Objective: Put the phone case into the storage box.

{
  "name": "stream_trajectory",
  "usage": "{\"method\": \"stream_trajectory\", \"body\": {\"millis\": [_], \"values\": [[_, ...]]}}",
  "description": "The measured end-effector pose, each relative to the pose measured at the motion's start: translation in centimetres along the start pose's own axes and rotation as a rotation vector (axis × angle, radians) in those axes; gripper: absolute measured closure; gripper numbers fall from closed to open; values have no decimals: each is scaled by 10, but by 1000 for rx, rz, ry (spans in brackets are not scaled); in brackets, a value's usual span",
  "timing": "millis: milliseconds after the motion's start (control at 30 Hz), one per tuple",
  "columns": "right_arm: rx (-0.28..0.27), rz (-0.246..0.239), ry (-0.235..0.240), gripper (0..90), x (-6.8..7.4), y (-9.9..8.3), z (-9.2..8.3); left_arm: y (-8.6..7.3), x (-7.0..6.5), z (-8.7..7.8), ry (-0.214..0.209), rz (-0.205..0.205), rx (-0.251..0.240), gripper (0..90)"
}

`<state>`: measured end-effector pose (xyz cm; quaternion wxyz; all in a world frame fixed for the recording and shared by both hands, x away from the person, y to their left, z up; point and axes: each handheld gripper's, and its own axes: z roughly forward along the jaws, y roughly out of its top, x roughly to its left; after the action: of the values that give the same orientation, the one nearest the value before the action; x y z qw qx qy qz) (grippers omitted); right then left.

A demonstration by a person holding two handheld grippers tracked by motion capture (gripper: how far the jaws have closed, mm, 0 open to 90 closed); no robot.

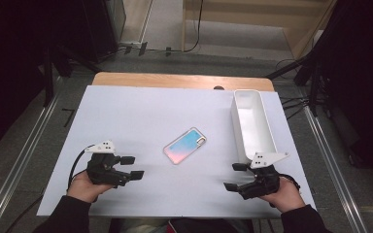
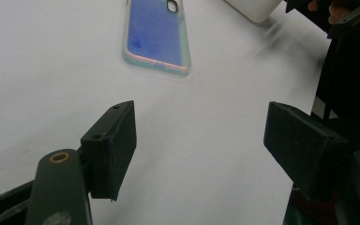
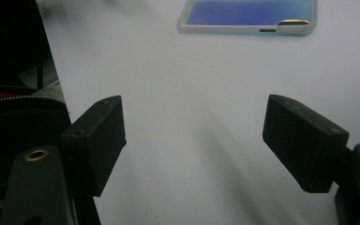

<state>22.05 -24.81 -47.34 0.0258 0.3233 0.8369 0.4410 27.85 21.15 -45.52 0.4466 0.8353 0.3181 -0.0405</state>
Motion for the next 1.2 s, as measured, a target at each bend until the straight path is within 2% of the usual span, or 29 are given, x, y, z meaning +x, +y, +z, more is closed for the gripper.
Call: {"method": "stream_trajectory", "body": {"millis": [100, 533, 667, 1000, 1200], "values": [[-9, 1, -2, 201, 1, -1, -1, 3, 0, 4, 7, 12, 9, 256], [-22, 14, -29, 201, 4, -5, -6, 14, 1, 16, 8, 17, 16, 256], [-20, 20, -34, 200, 4, -6, -7, 19, 0, 20, 14, 33, 22, 256], [-17, 18, -30, 201, 5, -6, -6, 26, 1, 25, 19, 25, 13, 256], [-21, 22, -27, 201, 5, -6, -7, 34, 1, 32, 28, 43, 19, 256]]}}
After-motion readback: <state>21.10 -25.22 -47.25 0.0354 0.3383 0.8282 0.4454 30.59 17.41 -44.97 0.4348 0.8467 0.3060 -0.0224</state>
